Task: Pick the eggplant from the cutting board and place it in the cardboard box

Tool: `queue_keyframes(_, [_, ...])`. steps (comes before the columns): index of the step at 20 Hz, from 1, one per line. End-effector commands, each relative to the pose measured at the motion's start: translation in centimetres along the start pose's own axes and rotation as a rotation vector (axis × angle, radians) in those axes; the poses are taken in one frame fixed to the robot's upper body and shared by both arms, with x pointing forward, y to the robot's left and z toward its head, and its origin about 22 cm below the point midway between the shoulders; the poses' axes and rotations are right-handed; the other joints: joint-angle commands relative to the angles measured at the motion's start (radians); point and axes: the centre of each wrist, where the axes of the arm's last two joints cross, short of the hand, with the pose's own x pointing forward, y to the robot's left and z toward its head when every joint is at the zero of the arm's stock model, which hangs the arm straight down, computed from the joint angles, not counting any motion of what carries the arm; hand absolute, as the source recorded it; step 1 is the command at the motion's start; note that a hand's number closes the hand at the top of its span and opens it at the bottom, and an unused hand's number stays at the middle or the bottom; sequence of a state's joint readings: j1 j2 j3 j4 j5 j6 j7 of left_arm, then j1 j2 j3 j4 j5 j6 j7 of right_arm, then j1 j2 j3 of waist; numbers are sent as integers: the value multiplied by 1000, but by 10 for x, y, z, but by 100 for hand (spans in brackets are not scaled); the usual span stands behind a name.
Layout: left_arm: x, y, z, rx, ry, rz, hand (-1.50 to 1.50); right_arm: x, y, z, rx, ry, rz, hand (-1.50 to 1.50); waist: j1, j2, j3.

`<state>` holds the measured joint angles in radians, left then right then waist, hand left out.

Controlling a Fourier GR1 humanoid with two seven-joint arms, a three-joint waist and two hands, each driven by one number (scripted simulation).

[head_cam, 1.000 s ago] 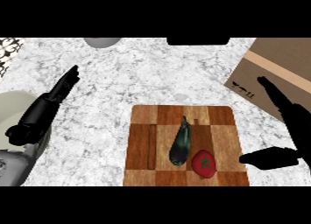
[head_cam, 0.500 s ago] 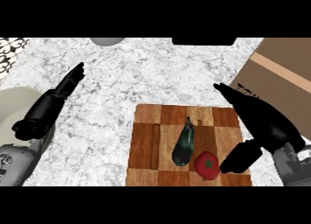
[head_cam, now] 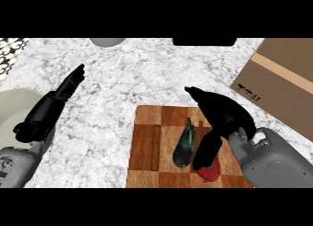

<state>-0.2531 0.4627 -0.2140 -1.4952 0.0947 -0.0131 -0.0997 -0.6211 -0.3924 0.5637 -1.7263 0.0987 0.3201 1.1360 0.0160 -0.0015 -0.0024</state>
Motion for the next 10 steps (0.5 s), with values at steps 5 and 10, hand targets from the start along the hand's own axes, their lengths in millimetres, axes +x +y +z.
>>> queue_keyframes(5, [-5,1,10,8,-4,8,0,37,17,-24,81,201,53,-150,0,1,1])
queue_keyframes(10, [-5,-3,10,7,23,4,0,36,40,-28,39,247,120,-150,-12,-1,1])
